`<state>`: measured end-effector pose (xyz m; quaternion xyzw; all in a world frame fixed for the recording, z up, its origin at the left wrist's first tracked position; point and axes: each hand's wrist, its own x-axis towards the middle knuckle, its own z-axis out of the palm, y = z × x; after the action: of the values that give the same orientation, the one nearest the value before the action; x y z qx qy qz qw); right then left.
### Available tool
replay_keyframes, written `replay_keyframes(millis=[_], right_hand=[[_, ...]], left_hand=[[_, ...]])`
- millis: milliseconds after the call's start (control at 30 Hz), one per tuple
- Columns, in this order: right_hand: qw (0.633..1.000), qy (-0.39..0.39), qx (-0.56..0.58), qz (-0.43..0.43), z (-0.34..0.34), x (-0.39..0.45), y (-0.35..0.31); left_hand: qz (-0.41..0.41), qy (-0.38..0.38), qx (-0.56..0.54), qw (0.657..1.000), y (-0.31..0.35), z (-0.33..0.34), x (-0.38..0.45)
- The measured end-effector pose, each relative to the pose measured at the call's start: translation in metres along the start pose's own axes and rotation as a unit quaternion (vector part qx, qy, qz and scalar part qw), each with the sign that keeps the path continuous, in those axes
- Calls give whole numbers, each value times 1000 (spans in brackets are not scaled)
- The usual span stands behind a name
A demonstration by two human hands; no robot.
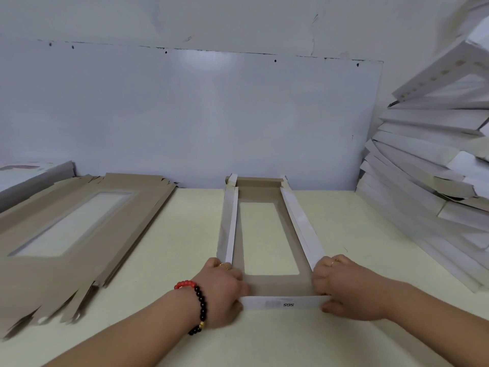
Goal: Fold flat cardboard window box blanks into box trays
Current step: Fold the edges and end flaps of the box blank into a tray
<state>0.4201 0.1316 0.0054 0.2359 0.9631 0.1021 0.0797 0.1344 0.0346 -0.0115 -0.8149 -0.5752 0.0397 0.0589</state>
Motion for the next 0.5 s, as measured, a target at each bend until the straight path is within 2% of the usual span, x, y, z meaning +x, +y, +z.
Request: replay_keyframes(millis=[100,200,333,500], right_hand=[[997,-61,-44,-29,-10,11,2],[992,-88,-89,-33,-17,22,3],[989,-107,-98,-37,-22,30,6],[988,-90,-114,-58,-21,32,9]], left_hand=[[29,-26,-5,999,-3,-6,6],[39,-39,3,998,-1,-7,7],[39,-40,24,998,2,-5,6],[33,-30,22,999,4,-4,3]])
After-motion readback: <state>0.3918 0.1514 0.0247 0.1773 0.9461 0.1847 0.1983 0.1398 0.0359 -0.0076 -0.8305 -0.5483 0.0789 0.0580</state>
